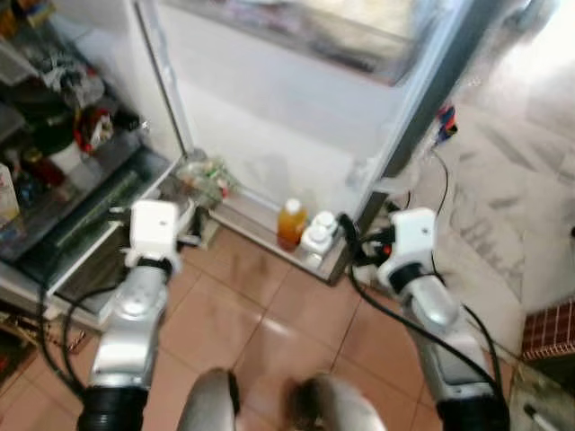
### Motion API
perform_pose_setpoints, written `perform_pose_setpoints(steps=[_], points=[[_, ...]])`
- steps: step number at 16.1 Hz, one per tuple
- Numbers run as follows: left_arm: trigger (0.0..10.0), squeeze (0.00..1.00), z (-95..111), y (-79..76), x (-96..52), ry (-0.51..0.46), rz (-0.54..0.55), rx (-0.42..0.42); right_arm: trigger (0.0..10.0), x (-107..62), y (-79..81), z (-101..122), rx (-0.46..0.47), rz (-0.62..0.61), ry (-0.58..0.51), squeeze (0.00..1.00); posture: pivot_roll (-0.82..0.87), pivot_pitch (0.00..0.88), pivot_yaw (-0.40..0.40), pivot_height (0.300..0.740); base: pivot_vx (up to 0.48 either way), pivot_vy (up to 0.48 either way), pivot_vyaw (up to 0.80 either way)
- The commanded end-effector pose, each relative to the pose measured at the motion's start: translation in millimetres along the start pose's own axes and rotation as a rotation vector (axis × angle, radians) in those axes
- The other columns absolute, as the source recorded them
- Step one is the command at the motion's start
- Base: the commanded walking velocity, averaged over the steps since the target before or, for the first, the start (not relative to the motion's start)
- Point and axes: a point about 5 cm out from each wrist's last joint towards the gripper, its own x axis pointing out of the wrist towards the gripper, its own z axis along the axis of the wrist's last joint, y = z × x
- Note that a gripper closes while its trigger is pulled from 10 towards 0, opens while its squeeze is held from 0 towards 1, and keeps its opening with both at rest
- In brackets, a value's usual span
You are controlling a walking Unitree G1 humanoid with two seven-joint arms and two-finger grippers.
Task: Restocking fridge
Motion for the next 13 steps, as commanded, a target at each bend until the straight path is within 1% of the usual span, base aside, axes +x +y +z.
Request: perform_pose_setpoints(steps=[1, 3, 6, 8, 9, 11, 13], points=[[10.0, 0.00, -2, -4.1, -0.9, 0.006, -0.006, -0.004, 10.0, -3.8, -5.3, -3, -0.010, -0.014, 0.014, 0.00, 0.09, 0.150, -0.024, 0.740, 0.000, 0.000, 0.00], [10.0, 0.00, -2, -4.3, -0.6, 0.006, -0.004, -0.005, 10.0, -3.4, -8.1, -4, -0.019, -0.020, 0.015, 0.00, 0.09, 0.150, -0.025, 0.740, 0.000, 0.000, 0.00], [10.0, 0.00, -1, -3.9, -0.2, 0.006, -0.003, -0.009, 10.0, 6.4, -20.2, 1, -0.048, -0.056, -0.004, 0.00, 0.09, 0.152, -0.026, 0.740, 0.000, 0.000, 0.00], [10.0, 0.00, 0, -3.5, -0.4, 0.003, 0.000, -0.012, 10.0, 21.5, -37.9, 12, -0.062, -0.118, -0.032, 0.00, 0.09, 0.153, -0.025, 0.740, 0.000, 0.000, 0.00], [10.0, 0.00, 0, -3.0, -0.5, 0.000, 0.001, -0.012, 10.0, 27.6, -43.9, 15, -0.073, -0.150, -0.042, 0.00, 0.10, 0.153, -0.027, 0.740, 0.000, 0.000, 0.00], [10.0, 0.00, 1, -2.9, -0.5, -0.006, 0.004, -0.010, 10.0, 40.7, -53.7, 21, -0.080, -0.213, -0.053, 0.00, 0.11, 0.153, -0.034, 0.740, 0.000, 0.000, 0.00], [10.0, 0.00, 2, -3.8, -1.1, -0.006, 0.013, -0.013, 10.0, 52.6, -55.1, 24, -0.058, -0.211, -0.058, 0.00, 0.11, 0.154, -0.043, 0.740, 0.000, 0.000, 0.00]])
